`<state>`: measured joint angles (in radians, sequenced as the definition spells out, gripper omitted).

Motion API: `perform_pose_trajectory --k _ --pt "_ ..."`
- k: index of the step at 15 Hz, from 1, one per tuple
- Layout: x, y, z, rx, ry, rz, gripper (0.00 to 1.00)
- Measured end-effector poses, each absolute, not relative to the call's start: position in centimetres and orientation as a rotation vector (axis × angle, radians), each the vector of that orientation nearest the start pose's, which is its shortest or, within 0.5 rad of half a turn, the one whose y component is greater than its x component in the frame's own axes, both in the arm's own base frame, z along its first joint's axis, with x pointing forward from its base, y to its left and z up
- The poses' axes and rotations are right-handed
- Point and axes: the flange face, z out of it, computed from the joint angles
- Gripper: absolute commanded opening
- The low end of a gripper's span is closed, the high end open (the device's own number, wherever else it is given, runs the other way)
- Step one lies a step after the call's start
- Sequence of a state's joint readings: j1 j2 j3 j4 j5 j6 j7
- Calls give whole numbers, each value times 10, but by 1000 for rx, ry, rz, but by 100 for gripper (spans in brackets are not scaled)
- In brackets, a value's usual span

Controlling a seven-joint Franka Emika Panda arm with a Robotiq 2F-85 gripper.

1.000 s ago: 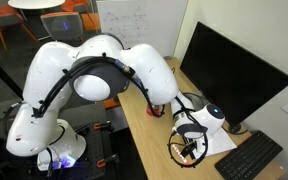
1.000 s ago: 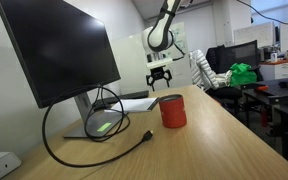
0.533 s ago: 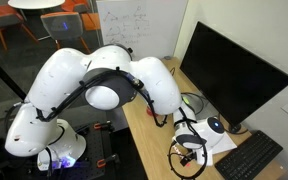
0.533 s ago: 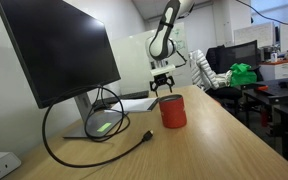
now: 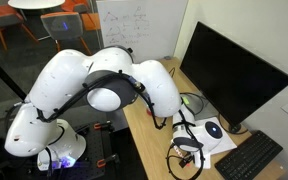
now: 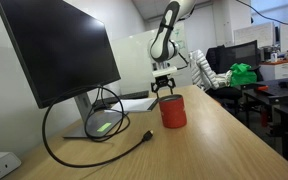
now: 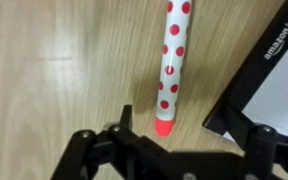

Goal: Place the marker inside the red thermos on the left side of the desk

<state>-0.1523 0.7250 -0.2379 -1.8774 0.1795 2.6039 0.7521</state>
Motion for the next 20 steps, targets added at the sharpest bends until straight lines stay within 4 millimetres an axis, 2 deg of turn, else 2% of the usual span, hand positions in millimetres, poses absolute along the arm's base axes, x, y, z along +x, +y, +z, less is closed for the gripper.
perform_pose_trajectory --k 1,2,7,10,11,13,16,20 --pt "584 -236 130 -2602 1852 -68 80" --pt "585 -234 129 -2601 1851 -72 67" --pt "590 -222 131 -2611 1819 -117 28" --pt "586 -215 134 -2618 1809 -126 6" --pt "584 -213 135 -2625 1807 -123 1" --pt "576 -207 140 -2652 1794 -117 5" --pt "564 -195 154 -2715 1716 -150 5" --pt "559 -169 178 -2798 1574 -336 5"
